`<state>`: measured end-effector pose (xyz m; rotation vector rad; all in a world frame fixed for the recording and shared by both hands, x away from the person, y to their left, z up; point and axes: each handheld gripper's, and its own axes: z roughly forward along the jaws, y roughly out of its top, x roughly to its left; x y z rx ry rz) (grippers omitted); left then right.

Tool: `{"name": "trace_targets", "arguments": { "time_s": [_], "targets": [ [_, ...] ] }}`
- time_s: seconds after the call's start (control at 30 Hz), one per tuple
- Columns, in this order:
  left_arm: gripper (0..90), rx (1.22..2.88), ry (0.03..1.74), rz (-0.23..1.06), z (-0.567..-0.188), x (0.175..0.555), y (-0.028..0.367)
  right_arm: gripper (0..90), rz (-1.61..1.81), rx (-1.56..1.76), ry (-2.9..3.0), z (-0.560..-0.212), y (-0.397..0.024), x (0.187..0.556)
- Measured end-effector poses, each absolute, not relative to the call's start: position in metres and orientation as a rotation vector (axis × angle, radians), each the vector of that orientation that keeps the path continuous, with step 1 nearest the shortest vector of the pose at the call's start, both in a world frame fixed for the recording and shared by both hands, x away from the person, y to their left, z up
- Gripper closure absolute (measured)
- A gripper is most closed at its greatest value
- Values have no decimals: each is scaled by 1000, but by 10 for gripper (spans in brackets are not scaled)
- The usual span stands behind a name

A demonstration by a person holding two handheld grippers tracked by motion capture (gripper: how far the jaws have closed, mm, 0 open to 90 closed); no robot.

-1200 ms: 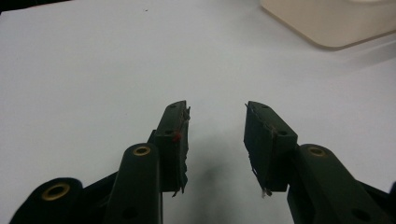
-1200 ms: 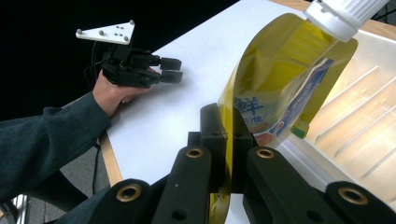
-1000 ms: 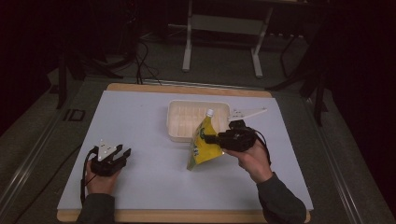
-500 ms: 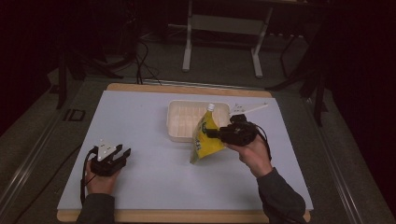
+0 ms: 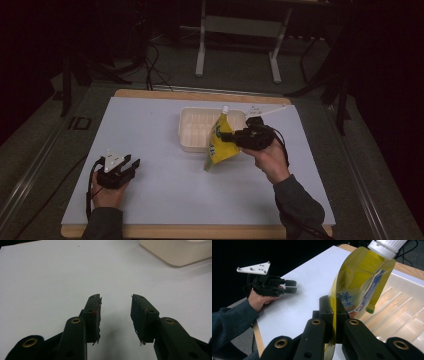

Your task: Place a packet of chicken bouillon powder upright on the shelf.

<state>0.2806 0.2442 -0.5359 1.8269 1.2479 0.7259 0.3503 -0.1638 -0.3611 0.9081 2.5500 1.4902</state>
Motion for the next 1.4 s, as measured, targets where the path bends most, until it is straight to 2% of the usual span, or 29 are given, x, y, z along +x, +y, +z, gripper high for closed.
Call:
{"name": "trace_targets", "arguments": {
  "time_s": [1.4],
  "targets": [
    [589,1827,1247,724,-536,281,244,900,1496,899,2520,-357,-157,377]
  ]
}}
